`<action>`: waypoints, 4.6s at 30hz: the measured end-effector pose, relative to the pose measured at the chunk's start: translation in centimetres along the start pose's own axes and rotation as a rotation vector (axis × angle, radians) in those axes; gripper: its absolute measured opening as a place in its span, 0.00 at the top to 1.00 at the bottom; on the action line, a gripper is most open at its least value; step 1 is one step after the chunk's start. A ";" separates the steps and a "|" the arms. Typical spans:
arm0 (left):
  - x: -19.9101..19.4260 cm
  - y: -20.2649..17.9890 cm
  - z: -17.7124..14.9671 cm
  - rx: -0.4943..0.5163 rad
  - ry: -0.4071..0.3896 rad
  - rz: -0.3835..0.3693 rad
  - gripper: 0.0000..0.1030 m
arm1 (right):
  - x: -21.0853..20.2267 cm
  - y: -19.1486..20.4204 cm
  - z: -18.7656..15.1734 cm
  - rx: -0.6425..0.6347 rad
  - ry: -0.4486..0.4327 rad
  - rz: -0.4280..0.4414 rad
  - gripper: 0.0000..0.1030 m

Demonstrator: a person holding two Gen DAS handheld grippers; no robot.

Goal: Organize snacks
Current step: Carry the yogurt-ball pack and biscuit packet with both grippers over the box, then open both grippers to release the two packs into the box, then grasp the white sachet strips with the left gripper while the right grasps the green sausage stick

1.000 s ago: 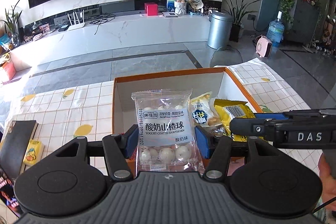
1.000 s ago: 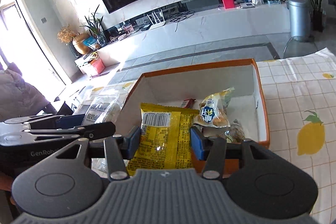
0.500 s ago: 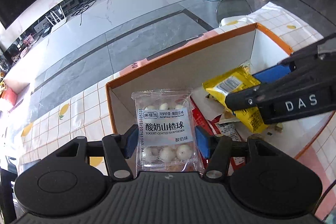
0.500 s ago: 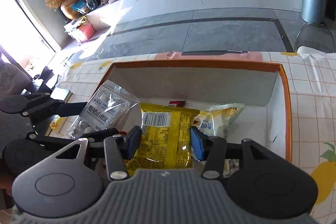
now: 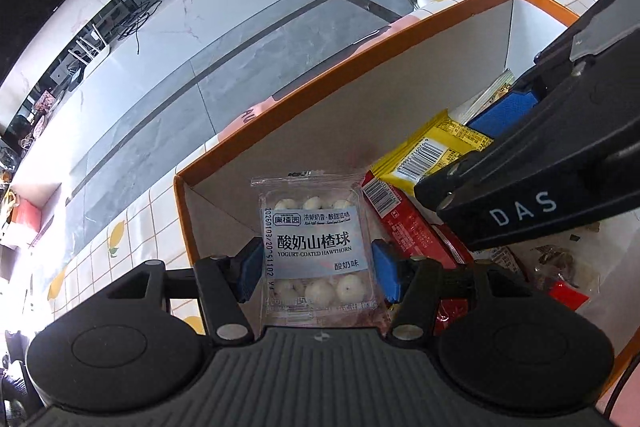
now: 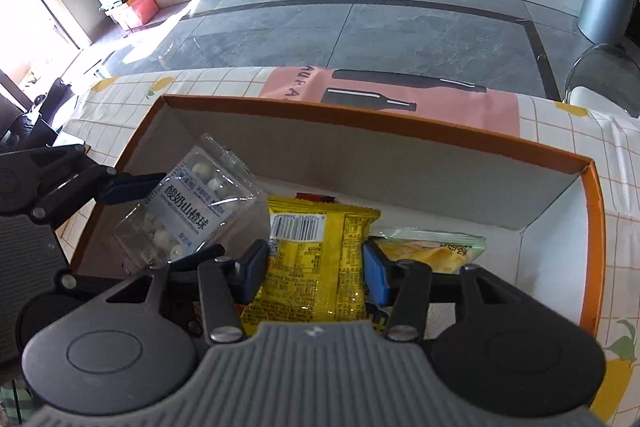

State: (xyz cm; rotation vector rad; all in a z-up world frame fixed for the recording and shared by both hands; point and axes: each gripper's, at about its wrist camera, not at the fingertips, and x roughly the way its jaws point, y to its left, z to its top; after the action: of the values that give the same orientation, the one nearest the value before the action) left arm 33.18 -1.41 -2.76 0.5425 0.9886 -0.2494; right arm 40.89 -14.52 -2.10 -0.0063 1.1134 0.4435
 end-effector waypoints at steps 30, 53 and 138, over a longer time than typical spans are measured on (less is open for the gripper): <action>-7.6 1.5 -1.9 -0.093 -0.137 -0.011 0.26 | -6.2 0.4 -2.4 0.045 -0.068 0.028 0.39; -18.4 -2.1 -14.0 -0.432 -0.306 -0.041 0.26 | -18.1 3.6 -20.1 0.017 -0.490 0.117 0.31; -6.2 -6.2 -19.2 -0.220 -0.150 -0.234 0.17 | -2.4 4.4 -25.4 -0.010 -0.323 -0.007 0.72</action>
State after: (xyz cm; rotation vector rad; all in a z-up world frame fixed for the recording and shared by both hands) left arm 13.26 3.48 -7.80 0.2039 0.9188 -0.3792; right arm 16.55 -17.01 -10.54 0.0507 0.7935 0.4264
